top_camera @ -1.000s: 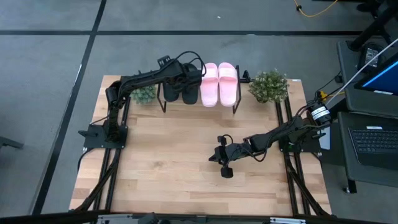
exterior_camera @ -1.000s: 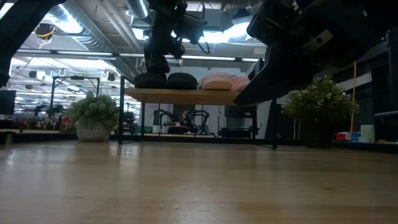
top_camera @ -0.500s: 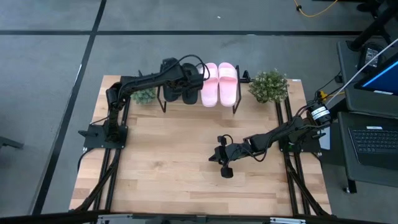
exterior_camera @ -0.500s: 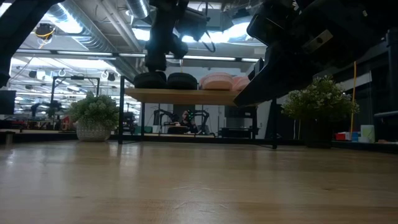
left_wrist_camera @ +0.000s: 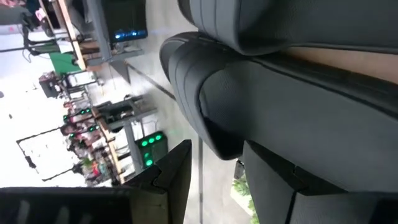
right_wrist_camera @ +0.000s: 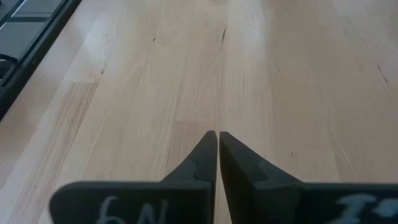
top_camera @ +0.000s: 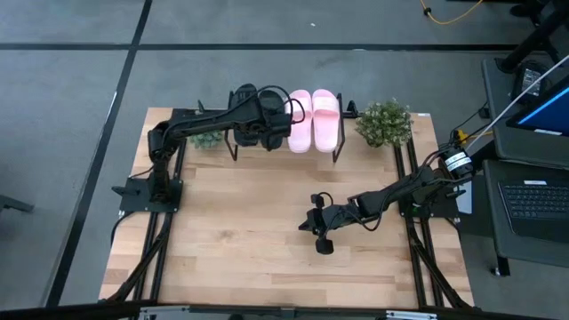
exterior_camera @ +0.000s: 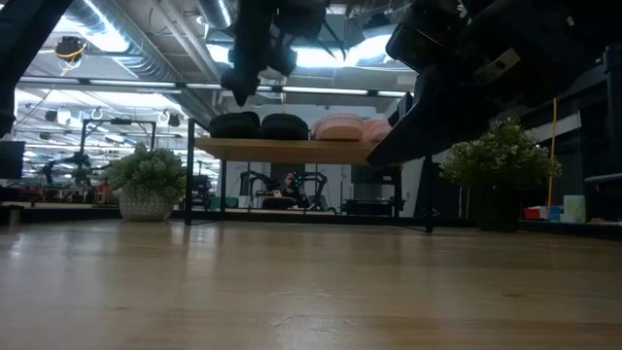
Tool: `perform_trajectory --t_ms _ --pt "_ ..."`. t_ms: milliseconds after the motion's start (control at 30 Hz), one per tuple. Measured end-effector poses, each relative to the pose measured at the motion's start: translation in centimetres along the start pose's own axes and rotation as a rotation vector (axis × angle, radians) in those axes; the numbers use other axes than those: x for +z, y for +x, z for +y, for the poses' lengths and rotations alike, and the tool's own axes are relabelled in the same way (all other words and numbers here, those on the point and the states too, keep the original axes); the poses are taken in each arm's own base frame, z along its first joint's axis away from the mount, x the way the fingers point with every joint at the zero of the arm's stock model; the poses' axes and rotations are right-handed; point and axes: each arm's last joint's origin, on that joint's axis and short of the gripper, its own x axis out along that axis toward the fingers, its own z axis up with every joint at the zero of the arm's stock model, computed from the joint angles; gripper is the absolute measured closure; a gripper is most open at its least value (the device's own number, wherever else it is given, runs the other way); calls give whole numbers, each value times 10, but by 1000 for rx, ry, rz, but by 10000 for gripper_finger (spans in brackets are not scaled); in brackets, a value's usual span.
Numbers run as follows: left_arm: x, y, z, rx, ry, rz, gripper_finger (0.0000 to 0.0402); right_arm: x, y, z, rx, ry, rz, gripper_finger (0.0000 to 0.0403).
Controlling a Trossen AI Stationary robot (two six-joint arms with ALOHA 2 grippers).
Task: Pick and place slides into the shelf
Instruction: Put the black slipper on the shelf
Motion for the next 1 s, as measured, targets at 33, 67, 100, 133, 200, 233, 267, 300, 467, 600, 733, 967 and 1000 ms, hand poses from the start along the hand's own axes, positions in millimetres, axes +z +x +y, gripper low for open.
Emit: perform_trajectory --t_ms 33,67,100,133,200,233,267,300,467,600,733,967,1000 --pt "-2 -3 2 -3 -7 -9 264 0 0 0 0 0 0 382" --pt "-4 -6 2 -2 -8 -20 264 0 0 0 0 0 0 382" --pt "-6 -10 2 0 -10 -30 264 0 0 0 -1 0 2 382" --pt "-8 -13 3 0 -18 -40 264 -1 0 0 -1 -1 5 382" --pt "-14 -22 7 0 -47 -67 264 -1 0 0 -1 -1 6 382" --pt "-19 -26 9 0 -68 -82 265 -1 0 0 -1 -1 6 382" --pt "-23 -31 11 -3 -87 -98 267 -1 0 0 -2 -1 7 382" --pt "-26 -36 12 -15 -109 -115 270 -1 0 0 -1 -1 7 382" --pt "-42 -53 16 -187 -232 -183 330 -1 0 0 -1 -1 6 382" --pt "-46 -61 14 -277 -274 -210 392 0 0 0 -1 3 3 382" --pt "-46 -69 8 -284 -292 -233 399 0 0 0 0 20 1 382" --pt "-45 -92 1 -289 -318 -364 401 0 0 0 1 21 -6 382" --pt "-48 -96 2 -290 -330 -388 401 0 0 0 1 23 -7 382"
